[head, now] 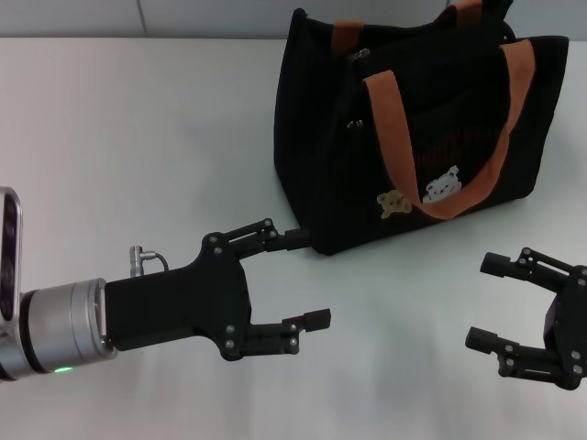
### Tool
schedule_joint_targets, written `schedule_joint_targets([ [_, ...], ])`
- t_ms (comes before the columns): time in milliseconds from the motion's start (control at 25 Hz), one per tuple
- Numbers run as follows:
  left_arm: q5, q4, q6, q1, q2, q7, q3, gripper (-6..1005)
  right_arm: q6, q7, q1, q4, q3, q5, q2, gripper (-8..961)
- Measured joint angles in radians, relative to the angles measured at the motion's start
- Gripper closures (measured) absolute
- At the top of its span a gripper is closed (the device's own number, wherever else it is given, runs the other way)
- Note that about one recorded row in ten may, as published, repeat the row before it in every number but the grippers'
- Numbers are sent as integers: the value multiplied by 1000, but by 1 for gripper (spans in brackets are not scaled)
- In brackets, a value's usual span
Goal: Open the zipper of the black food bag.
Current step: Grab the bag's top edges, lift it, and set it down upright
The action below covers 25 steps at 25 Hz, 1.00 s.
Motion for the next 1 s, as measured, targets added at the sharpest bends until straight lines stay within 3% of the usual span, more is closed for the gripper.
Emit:
schedule_joint_targets([
  [440,-29,-33,-56,5,-2,18,-45,181,9,-5,-1,10,5,0,1,121],
  [720,-58,-270,-362,25,-6,143,-224,179,9,-10,-31,10,24,10,1,121],
  [800,-58,-270,-362,25,-6,143,-224,178,9,-10,-35,10,26,10,1,122],
  [840,-53,-375,-489,44,-6,206,-281,178,9,-11,-38,10,27,10,1,122],
  [1000,-51,-452,-599,37,-8,259,-293,177,9,-11,-45,10,28,11,1,122],
])
